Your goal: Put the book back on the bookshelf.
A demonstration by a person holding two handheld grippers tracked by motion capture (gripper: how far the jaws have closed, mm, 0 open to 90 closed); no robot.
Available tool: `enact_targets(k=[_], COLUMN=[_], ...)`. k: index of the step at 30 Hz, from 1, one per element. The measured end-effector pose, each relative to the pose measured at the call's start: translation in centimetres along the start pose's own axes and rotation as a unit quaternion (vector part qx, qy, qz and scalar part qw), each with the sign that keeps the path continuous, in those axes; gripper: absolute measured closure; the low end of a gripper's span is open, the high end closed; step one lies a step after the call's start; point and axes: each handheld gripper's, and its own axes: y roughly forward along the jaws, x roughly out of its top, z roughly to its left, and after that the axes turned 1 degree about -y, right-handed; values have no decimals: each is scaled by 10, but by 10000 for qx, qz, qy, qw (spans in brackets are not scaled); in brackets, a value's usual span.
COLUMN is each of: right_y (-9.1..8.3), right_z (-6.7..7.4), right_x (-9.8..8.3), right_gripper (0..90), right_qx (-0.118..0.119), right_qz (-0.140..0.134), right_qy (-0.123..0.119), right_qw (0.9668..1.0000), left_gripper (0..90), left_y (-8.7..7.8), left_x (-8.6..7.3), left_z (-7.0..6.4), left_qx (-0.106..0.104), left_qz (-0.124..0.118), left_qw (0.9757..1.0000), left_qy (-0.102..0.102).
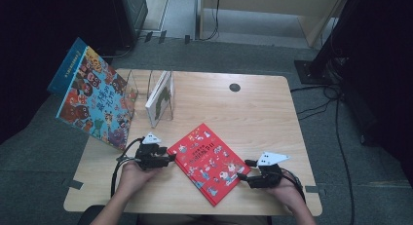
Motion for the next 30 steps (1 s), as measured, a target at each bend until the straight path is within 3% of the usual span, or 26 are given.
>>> enact_targets(k=[1, 6, 10, 13, 14, 16, 17, 24, 27, 30], right_y=[0, 0, -4, -6, -7, -8, -8, -4, -3, -2], right_z=[0, 1, 0, 0, 0, 3, 5, 5, 5, 4], right_x=[0, 0, -2, -3, -3, -6, -6, -5, -4, -2], right_gripper=[357, 357, 359, 353, 350, 350, 351, 332, 334, 334], right_qx=[8, -32, 37, 72, 71, 11, -6, 39, 18, 24], right_qz=[-3, -22, 19, 93, 209, 305, 325, 273, 278, 238], right_qy=[-7, -7, -100, -102, -181, -587, -609, -613, -573, -446], right_qw=[10000, 10000, 9999, 9999, 9996, 9978, 9976, 9977, 9980, 9987], left_gripper=[485, 488, 483, 482, 483, 483, 482, 483, 474, 460], left_y=[2, 2, 0, 0, 1, 3, 4, 11, 18, 24], left_x=[1, 3, 0, 1, 1, 2, 3, 10, 19, 26], left_z=[-2, -1, 1, 0, -1, -2, -3, 4, 2, 2], left_qx=[80, 64, -41, 5, 39, 106, 126, 100, 98, 74], left_qz=[-18, 46, -1, -1, -24, -31, -27, -219, -137, -106], left_qw=[9999, 9999, 10000, 10000, 10000, 9999, 9999, 9991, 9996, 9995], left_qy=[78, 79, -52, -38, -14, 15, 9, -350, -246, -304])
